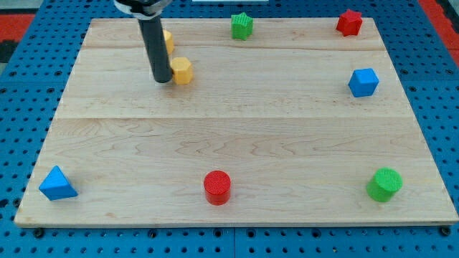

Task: Point your arm at the green star

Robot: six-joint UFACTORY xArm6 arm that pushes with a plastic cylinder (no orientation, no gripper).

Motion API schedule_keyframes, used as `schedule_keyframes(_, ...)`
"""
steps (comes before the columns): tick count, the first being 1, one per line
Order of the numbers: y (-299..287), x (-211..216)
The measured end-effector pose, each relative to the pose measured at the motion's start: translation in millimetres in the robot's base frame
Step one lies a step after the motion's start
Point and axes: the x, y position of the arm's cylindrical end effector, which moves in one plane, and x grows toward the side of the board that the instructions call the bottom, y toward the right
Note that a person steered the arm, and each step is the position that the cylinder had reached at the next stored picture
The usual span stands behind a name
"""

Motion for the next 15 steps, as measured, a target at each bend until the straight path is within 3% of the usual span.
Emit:
schedule_keyframes(2,50.8,-2.8)
schedule_keyframes(4,52.3,48.3)
schedule_keyframes(5,86.9,50.2)
schedule_keyframes(6,189.1,28.6)
schedule_keyframes(8,300.3,-70.1)
schedule_keyframes(9,281.5,-129.4)
schedule_keyframes(10,191.3,-161.3)
schedule_keyframes(11,164.0,-158.7)
schedule_keyframes(12,203.0,-143.5)
schedule_keyframes(14,145.0,-62.6)
schedule_keyframes(15,112.6,-80.6)
